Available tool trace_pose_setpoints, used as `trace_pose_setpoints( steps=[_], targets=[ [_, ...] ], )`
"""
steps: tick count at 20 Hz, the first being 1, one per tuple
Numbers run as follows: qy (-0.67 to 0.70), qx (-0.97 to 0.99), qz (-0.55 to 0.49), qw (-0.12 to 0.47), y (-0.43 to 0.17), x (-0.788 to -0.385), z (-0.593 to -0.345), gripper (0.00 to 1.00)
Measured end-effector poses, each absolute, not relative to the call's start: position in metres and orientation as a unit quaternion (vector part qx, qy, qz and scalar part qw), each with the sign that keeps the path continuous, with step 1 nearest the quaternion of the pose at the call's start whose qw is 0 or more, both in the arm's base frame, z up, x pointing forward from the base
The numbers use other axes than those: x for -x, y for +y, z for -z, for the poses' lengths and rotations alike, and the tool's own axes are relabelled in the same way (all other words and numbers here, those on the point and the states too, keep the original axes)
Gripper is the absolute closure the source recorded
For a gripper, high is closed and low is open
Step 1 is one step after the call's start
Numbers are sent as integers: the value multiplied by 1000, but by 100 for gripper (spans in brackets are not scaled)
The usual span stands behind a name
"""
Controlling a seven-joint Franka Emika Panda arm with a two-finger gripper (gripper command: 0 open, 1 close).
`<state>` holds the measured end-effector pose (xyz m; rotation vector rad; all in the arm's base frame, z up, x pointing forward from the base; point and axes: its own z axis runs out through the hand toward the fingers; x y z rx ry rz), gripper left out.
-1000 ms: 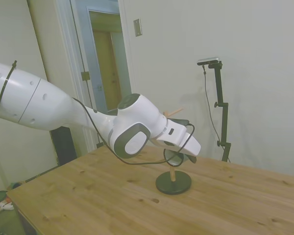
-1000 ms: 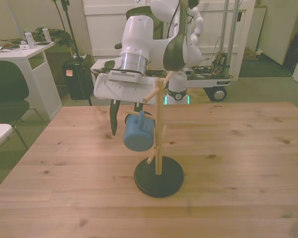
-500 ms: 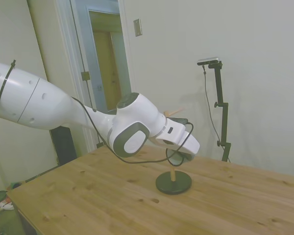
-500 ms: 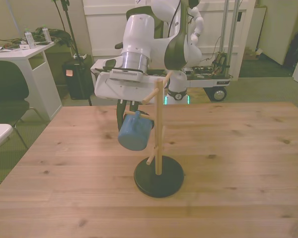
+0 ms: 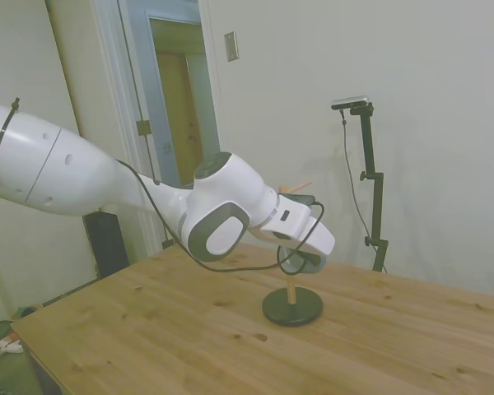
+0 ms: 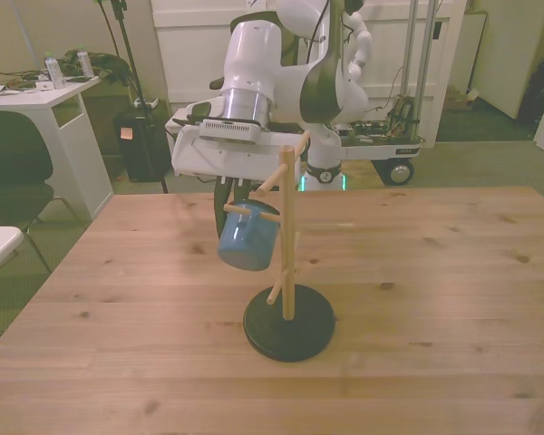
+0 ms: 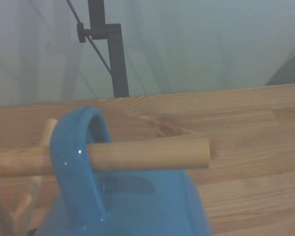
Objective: Unload the mug
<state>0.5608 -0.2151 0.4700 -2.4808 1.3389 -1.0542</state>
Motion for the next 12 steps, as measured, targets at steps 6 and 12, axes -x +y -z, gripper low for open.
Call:
trace_pose_setpoints(
  steps=[6,12],
  targets=[
    [441,821,355,71,-208,-552,-481,100],
    [437,820,362,75,-204,-549,-490,100]
  ],
)
